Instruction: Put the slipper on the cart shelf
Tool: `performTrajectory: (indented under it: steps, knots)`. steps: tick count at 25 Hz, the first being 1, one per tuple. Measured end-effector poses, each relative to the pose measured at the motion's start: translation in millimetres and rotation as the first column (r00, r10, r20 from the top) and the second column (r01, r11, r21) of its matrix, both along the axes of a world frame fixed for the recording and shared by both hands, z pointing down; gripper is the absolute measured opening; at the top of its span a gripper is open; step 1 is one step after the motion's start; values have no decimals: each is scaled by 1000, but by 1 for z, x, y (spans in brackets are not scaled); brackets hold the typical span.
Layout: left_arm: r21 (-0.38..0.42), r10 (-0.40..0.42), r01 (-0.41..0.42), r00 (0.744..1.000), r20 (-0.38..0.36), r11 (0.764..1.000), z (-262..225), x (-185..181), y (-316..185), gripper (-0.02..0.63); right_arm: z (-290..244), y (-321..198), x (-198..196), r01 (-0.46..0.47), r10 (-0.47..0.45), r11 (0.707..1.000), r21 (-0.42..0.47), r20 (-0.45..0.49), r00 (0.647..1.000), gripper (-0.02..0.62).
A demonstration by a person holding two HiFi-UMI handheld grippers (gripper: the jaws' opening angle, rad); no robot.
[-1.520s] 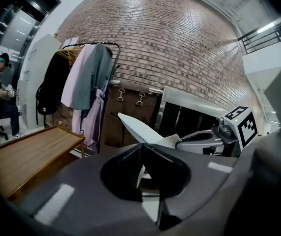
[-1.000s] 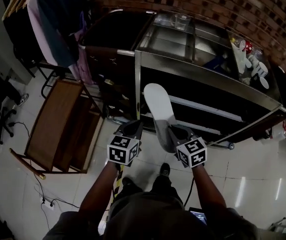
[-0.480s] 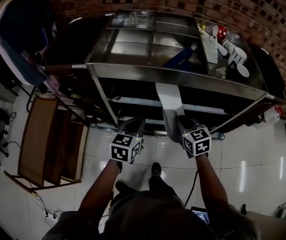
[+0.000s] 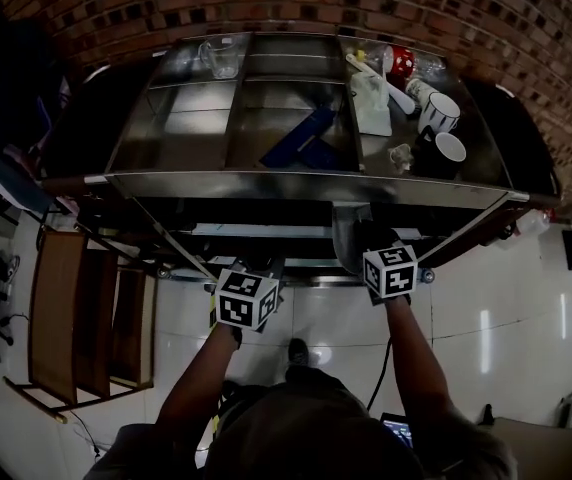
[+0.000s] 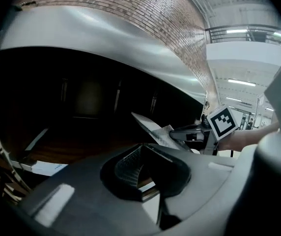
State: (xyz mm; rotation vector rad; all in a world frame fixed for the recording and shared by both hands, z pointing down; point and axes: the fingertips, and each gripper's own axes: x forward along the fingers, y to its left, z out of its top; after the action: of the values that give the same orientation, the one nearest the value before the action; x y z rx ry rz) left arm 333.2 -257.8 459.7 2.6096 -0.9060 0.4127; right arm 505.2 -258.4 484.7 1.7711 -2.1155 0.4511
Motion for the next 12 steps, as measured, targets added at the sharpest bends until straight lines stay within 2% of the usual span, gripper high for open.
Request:
performTrajectory:
  steps: [5,12]
  knots:
    - [-11,7,-7,1000,2,1000,3,30,-11,8,9,-23,38,-36,36,999,-5,-6,999,8]
    - [-32,12,-11,1000,28,999,12,48,-19,8,28,-48,68,-97,97,995,-8,3,995,11]
